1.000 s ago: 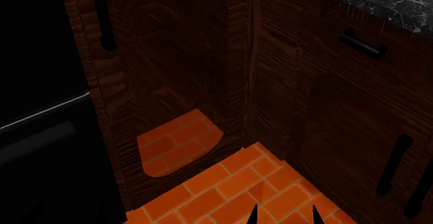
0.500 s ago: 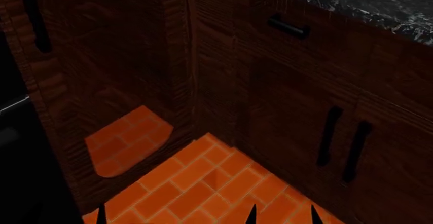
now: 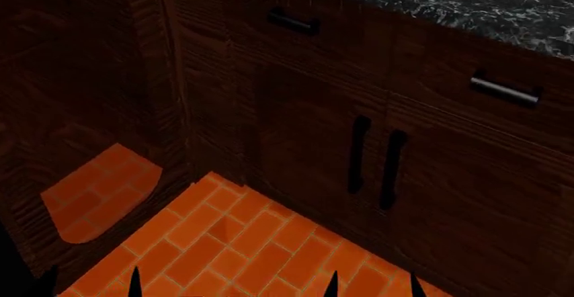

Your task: Navigate to the stove.

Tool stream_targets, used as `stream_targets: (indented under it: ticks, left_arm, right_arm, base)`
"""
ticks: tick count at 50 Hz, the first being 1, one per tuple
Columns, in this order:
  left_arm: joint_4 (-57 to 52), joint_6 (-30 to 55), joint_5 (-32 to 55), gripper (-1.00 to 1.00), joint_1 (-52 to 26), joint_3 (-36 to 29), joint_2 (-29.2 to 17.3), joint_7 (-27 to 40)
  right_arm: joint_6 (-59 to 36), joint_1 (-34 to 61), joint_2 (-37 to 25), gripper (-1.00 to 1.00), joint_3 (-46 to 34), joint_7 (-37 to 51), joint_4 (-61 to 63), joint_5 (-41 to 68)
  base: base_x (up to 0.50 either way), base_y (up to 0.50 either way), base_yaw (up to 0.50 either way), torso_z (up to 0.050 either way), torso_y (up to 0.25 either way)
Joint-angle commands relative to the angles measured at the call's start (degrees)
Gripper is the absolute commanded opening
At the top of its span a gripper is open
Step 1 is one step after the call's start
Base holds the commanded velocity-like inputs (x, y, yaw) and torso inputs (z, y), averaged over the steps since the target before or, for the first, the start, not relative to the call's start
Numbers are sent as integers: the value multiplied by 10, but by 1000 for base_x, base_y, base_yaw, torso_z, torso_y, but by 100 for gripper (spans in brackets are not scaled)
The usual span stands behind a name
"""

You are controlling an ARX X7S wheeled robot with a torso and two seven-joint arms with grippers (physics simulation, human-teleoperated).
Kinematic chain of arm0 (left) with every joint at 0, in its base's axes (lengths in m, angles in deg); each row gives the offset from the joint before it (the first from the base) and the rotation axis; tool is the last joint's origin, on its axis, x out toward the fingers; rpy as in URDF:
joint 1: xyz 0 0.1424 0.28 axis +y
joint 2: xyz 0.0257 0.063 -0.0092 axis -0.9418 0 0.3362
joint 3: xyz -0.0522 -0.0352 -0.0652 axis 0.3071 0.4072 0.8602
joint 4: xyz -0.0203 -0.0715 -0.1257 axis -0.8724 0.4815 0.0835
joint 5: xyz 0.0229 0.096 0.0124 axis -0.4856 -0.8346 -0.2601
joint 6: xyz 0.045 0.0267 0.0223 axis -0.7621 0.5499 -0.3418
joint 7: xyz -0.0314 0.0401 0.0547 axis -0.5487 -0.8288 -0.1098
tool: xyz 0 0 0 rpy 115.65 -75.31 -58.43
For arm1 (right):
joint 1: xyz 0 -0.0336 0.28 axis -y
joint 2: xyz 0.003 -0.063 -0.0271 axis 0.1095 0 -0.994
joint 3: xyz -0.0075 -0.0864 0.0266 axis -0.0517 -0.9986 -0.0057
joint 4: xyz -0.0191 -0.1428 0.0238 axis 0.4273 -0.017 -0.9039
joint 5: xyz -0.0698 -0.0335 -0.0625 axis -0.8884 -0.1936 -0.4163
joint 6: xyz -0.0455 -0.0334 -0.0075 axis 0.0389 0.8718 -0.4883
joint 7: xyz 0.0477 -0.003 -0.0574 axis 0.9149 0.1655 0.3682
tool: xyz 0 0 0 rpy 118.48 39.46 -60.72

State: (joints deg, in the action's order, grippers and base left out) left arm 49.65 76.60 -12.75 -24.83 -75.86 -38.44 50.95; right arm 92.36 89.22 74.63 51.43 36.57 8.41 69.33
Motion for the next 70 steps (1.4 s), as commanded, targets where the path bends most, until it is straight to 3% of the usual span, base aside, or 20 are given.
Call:
stream_targets:
  ticks: [1, 70]
  left_arm:
    - [-2, -4, -2, 100, 1, -3, -3, 3]
    - [-1, -5, 8, 100, -2, -14, -12, 16]
  right_arm:
    - [-6, 3, 0, 100, -2, 10, -4, -4]
    - [-2, 7, -9, 100, -20, 25, -4, 0]
  base:
    - [-79, 121, -500, 0, 0]
    - [-50, 134, -500, 0, 0]
